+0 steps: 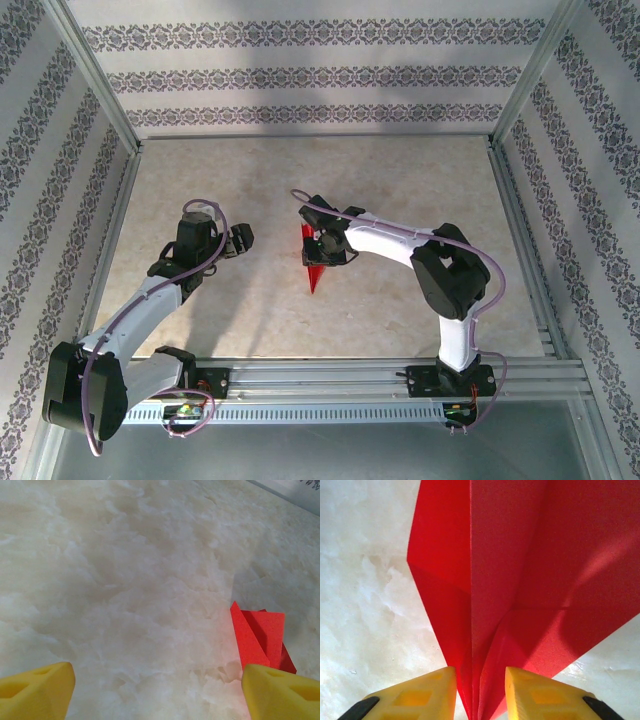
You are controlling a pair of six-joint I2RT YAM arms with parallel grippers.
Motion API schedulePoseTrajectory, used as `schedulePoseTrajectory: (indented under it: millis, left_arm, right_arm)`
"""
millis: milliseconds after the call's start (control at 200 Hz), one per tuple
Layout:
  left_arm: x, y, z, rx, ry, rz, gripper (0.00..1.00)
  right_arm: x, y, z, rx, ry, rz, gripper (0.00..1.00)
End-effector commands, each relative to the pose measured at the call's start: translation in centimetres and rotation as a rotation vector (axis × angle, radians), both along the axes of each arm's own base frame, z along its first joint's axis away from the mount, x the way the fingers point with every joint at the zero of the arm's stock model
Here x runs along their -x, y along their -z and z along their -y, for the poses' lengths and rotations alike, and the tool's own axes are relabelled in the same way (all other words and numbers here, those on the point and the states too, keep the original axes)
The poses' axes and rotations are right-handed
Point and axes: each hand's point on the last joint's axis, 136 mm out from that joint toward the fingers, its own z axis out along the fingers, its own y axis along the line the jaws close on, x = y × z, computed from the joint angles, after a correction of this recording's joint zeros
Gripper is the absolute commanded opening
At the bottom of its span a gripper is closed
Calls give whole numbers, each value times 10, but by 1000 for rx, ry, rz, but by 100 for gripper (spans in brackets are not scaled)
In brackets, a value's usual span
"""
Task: Fold a paper plane with a square sheet of paper (fold left side to right side)
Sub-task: Pick up the paper plane at the center of the table.
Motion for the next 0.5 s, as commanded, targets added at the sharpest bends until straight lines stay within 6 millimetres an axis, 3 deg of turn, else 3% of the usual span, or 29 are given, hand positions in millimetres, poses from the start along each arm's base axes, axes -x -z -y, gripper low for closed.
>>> schedulePoseTrajectory:
  millis: [0,495]
  left_arm:
    - [5,3,-10,-39,-14,-14,87]
    - [6,5,-11,-41,-11,-20,87]
  right_arm:
    - [-2,2,-1,25,10,0,30]
    - [0,14,-2,52,9,-11,17]
